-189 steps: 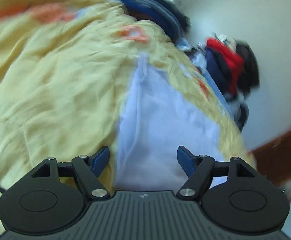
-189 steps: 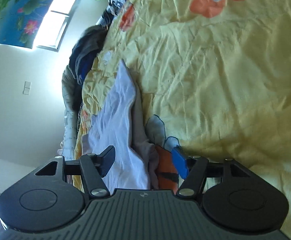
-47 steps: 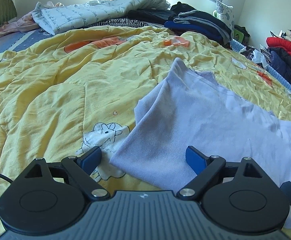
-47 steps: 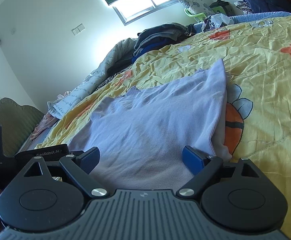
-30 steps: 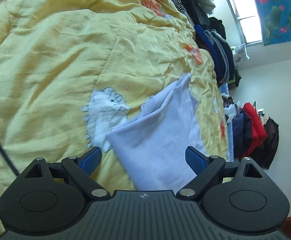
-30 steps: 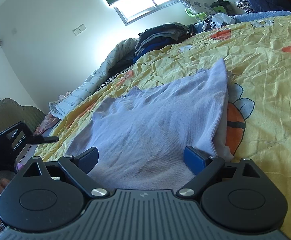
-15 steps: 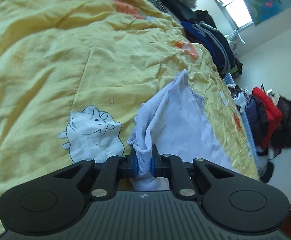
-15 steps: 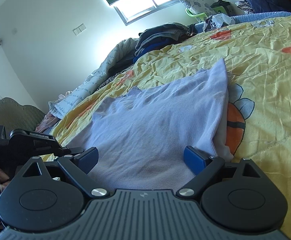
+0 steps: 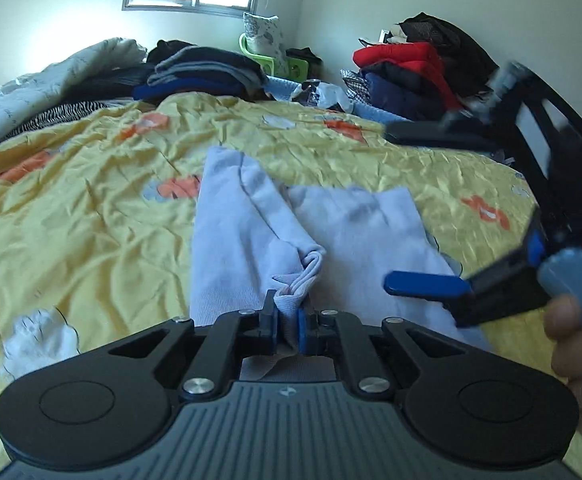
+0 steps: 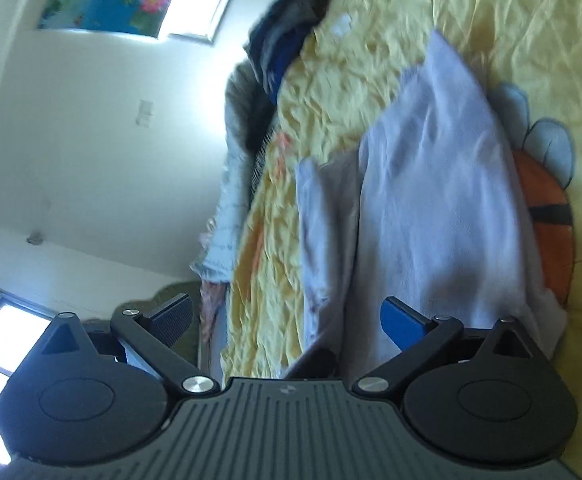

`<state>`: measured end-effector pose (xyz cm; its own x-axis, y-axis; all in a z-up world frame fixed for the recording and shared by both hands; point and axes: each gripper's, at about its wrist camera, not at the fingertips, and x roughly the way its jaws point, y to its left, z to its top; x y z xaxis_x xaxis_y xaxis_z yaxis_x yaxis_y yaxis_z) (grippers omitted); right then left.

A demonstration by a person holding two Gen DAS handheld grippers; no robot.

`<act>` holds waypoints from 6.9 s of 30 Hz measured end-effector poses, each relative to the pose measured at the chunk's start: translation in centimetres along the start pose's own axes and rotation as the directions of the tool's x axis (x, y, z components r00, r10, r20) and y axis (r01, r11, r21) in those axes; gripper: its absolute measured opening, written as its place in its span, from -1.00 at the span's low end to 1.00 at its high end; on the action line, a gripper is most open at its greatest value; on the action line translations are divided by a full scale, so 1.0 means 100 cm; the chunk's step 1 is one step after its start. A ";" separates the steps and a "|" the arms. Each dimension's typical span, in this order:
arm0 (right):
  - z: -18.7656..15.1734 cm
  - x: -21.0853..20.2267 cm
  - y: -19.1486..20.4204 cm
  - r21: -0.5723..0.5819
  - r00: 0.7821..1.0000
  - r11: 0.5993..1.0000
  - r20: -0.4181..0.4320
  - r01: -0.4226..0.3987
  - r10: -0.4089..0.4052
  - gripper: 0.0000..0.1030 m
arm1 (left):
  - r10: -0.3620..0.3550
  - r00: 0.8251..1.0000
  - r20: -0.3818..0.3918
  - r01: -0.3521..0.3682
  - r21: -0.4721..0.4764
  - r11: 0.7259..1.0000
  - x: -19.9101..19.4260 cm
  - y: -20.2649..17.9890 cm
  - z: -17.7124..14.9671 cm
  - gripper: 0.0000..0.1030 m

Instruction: Fold small clothes

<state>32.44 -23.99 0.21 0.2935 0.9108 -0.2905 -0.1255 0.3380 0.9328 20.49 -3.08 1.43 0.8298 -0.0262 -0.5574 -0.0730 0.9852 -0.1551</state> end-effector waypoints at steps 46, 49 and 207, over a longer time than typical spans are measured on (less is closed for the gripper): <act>0.047 0.007 -0.008 0.007 0.993 0.996 -0.078 0.089 -0.088 0.51 | -0.201 0.979 0.018 0.199 0.083 0.977 -0.042 -0.024 -0.013 -0.82; 0.056 0.029 0.001 -0.005 0.980 0.988 -0.126 0.152 -0.152 0.50 | -0.114 0.990 0.088 0.092 0.216 0.972 -0.058 -0.022 -0.013 -0.78; 0.034 0.002 -0.034 0.082 0.971 0.970 -0.094 0.230 -0.222 -0.28 | -0.447 0.852 -0.271 0.270 -0.504 0.820 0.101 0.113 0.061 -0.42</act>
<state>36.13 -25.70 -2.29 0.2241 0.8310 -0.5091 0.0238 0.5176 0.8553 31.40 8.79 -0.96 0.5901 -0.5088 -0.6268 -0.1148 0.7156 -0.6890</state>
